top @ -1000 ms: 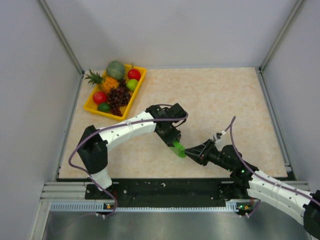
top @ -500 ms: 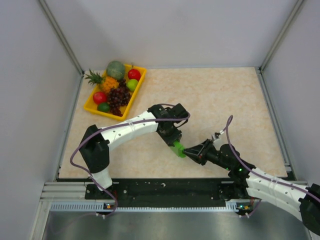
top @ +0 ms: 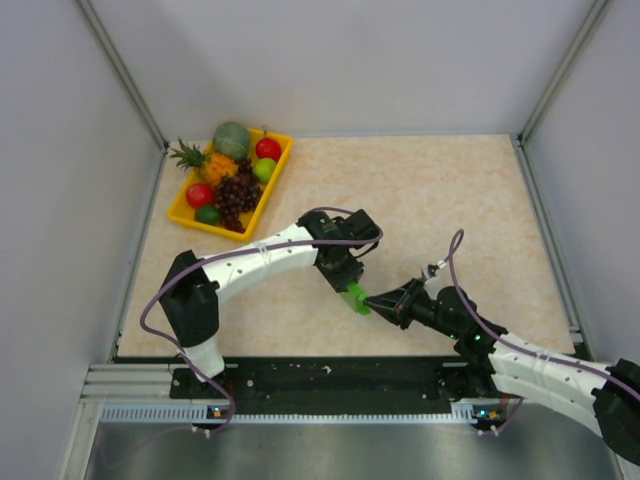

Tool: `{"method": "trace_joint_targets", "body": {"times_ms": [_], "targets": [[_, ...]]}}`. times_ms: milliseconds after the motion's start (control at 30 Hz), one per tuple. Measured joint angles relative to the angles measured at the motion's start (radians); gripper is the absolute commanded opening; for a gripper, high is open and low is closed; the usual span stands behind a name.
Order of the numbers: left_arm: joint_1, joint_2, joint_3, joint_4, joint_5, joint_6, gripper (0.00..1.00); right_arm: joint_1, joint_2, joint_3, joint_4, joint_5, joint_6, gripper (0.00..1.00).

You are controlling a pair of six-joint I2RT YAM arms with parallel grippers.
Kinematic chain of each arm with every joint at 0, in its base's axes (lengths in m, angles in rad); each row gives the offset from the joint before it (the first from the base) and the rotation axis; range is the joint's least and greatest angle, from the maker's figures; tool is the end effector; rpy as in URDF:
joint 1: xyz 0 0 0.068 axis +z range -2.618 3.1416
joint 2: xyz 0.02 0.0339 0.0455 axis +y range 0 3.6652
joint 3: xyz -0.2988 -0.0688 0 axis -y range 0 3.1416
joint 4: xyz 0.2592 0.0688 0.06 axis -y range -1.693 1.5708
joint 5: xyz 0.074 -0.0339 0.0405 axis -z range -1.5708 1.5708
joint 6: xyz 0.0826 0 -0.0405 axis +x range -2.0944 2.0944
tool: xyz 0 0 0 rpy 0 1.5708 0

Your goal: Fold the paper box

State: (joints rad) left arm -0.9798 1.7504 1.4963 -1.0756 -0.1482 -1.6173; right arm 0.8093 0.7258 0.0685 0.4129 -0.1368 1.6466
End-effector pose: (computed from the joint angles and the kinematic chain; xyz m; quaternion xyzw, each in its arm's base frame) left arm 0.2199 -0.3059 0.2492 -0.3187 0.9374 -0.0957 0.1030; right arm 0.1226 0.1450 0.1632 0.2812 0.7354 0.5966 0.1557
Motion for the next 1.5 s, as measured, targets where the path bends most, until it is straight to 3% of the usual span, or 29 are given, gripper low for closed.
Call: {"method": "trace_joint_targets", "body": {"times_ms": [267,833,1200,1500], "targets": [[-0.008,0.0,0.001,-0.002,-0.031,0.0,0.0,0.0,0.031,0.005,0.031,0.004,0.032,0.0],[-0.017,-0.017,-0.022,0.019,-0.087,-0.035,0.0,0.013,0.122,0.006,0.126,0.026,0.163,0.0],[-0.02,-0.047,-0.062,0.054,-0.14,-0.056,0.0,0.023,0.145,0.105,-0.026,0.043,0.175,0.0],[-0.037,-0.001,0.029,-0.026,-0.209,-0.072,0.0,0.026,0.161,0.15,-0.086,0.073,0.173,0.0]]}}
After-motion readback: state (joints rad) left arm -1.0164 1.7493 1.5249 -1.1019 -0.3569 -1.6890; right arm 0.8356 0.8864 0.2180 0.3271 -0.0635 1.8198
